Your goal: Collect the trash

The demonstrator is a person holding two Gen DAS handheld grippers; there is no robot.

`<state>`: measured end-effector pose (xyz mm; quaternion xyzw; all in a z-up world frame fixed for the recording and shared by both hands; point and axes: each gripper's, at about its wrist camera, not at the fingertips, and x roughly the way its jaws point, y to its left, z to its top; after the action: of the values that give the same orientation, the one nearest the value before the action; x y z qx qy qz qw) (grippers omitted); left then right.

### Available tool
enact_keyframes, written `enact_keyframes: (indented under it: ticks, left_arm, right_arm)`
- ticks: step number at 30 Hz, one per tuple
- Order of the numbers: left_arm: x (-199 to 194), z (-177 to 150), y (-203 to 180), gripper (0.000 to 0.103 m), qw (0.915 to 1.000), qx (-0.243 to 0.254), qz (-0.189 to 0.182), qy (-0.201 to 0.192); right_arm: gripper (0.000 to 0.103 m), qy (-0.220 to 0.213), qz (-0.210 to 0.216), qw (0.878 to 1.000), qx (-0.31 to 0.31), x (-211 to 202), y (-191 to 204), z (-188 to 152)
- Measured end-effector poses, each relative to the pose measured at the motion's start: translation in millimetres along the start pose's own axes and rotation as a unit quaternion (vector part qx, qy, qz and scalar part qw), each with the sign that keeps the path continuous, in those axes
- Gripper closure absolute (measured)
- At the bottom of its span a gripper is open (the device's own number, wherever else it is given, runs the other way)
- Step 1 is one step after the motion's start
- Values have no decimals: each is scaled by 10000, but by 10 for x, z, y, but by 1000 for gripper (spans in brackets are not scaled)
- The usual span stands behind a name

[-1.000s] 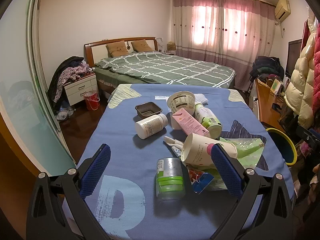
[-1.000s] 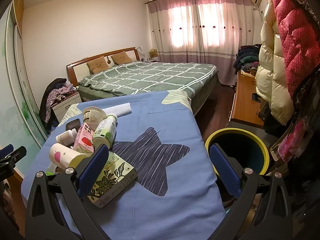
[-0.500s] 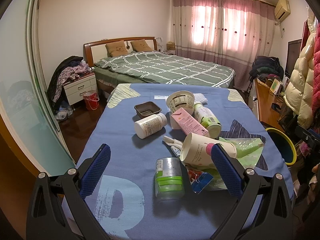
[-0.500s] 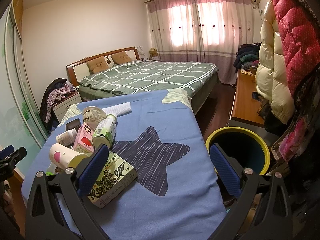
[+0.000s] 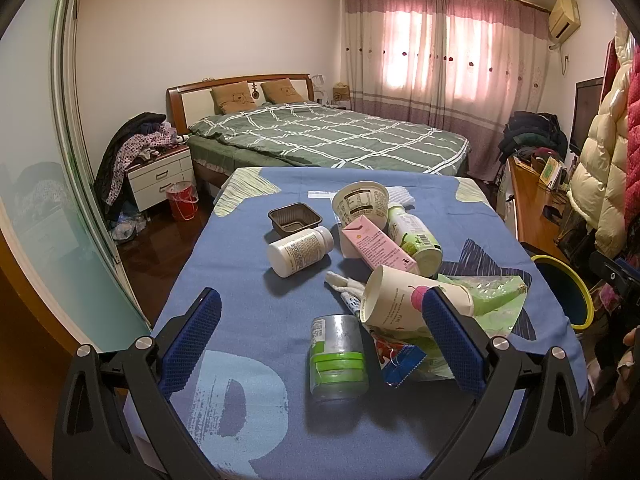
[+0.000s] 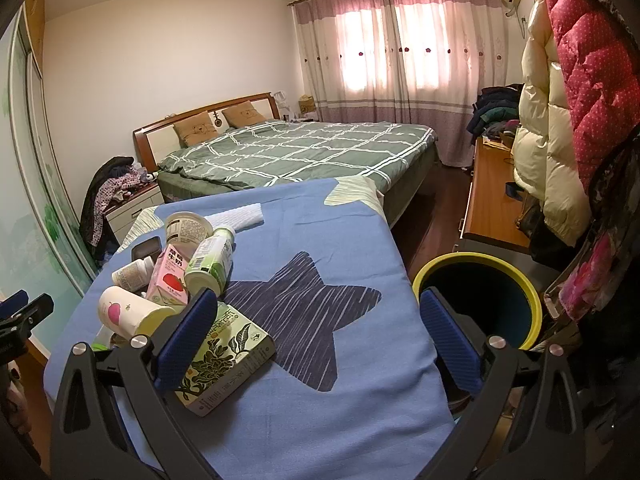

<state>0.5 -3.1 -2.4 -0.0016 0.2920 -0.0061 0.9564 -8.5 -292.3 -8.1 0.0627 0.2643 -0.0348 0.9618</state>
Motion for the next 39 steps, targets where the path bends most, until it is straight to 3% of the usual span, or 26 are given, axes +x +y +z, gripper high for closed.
enact_keyframes:
  ticks: [16,25,34,39]
  left_arm:
    - [7,-22,-42,4,10000,7,-8,15]
    - [42,-24,9,4,9999,-26,108,-33]
    - [108,-31,61,4,9999,-19,160,-14]
    - [127,-47,74,4,9999,-4,160,-2]
  right_arm:
    - [6,96,44,9999,-13,84,49,-40]
    - [7,439,352,9982,-214,340,271,-199]
    - [30,604,904,9938,-217,460,561,-189]
    - [41,882,959,9907,-384,618,759,-210]
